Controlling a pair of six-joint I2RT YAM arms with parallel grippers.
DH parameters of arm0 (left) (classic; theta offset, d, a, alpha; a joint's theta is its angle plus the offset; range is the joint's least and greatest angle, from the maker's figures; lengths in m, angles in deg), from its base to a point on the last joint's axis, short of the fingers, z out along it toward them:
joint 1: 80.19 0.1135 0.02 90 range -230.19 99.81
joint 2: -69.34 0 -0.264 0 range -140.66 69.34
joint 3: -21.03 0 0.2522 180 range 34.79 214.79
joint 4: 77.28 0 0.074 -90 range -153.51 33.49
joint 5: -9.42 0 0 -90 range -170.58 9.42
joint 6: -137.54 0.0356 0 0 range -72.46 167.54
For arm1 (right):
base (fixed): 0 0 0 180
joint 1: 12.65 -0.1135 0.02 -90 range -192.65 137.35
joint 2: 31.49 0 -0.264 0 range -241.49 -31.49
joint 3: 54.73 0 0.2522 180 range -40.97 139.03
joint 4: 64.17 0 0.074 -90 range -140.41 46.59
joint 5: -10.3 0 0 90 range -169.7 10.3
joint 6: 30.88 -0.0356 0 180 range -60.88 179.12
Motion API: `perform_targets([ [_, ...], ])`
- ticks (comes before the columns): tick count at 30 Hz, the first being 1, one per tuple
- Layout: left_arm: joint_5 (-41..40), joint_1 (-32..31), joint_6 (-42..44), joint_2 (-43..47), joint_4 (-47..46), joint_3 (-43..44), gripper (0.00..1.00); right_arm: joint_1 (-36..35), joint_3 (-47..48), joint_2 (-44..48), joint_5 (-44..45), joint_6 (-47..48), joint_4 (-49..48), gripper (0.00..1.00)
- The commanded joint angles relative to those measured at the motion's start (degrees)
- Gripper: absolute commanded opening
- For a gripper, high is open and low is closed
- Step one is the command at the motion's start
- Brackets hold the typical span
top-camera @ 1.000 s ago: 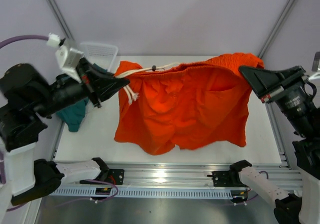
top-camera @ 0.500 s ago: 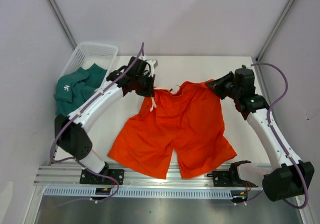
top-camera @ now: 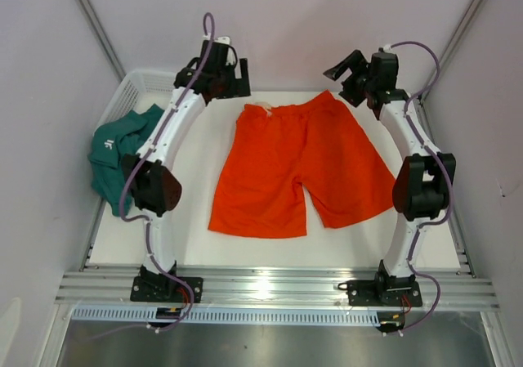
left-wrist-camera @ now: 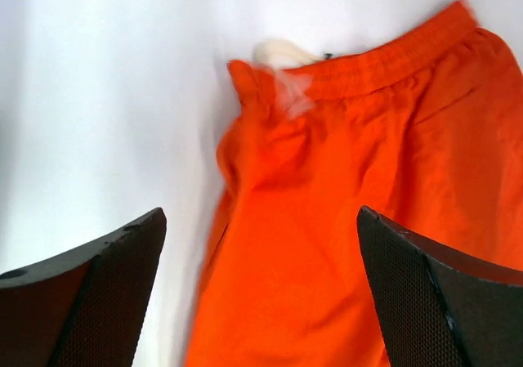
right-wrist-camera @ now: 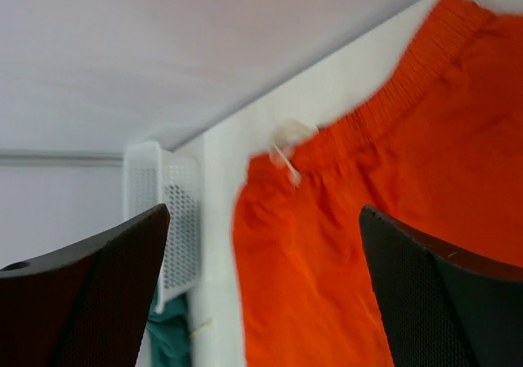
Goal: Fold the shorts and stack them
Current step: Flatten the shorts out
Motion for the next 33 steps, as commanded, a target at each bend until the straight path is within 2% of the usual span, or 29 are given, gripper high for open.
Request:
perform_targets([
  [1, -7.04, 1.83, -1.2, 6.61, 1.01, -2.16, 0.99, -1.31, -5.75, 9.97, 1.45, 9.51, 0.99, 1.0],
  [3, -5.13, 2.45, -1.03, 11.17, -2.16, -7.36, 0.99, -4.11, -10.76, 13.87, 3.47, 14.24, 0.89, 1.0],
  [4, -4.42, 2.45, -0.68, 12.07, -3.31, -10.34, 0.99, -5.61, -14.35, 15.54, 7.23, 16.01, 1.94, 1.0],
  [6, -3.1, 2.45, -0.33, 13.22, -3.5, -11.86, 0.99, -9.03, -17.01, 18.8, 10.94, 19.79, 5.28, 0.99],
  [7, -2.4, 2.45, 0.02, 13.13, -3.06, -12.12, 0.99, -12.88, -19.64, 19.5, 14.0, 22.33, 6.25, 0.97],
  [10, -1.77, 2.45, 0.2, 14.27, -2.61, -14.93, 0.99, -20.52, -25.26, 21.09, 16.05, 25.51, 7.84, 0.91],
  [13, -0.81, 2.89, 0.2, 15.15, -4.46, -18.27, 0.99, -28.35, -29.49, 21.27, 20.17, 25.96, 7.05, 0.88],
  [16, 1.03, 4.2, -1.72, 14.8, -3.5, -18.1, 0.99, -33.73, -31.0, 20.56, 24.13, 25.09, 6.44, 0.81],
  [21, 4.46, 9.47, -8.58, 18.48, -5.25, -22.31, 0.99, -44.63, -33.72, 19.34, 30.36, 21.39, 2.05, 0.71],
  [23, 9.27, 13.5, -12.43, 22.77, -9.19, -29.05, 0.99, -49.45, -33.55, 18.02, 32.65, 20.96, 0.55, 0.7],
  [27, 13.87, 19.14, -16.93, 31.31, -18.16, -42.42, 0.99, -56.06, -29.35, 12.76, 36.35, 21.48, 1.94, 0.68],
  [30, 14.04, 20.56, -16.59, 34.83, -19.23, -44.9, 0.99, -59.74, -22.84, 6.34, 37.67, 21.48, 5.46, 0.68],
  [33, 14.66, 24.42, -15.27, 35.46, -15.46, -43.07, 0.99, -61.43, -16.34, -1.21, 37.68, 20.96, 8.71, 0.69],
])
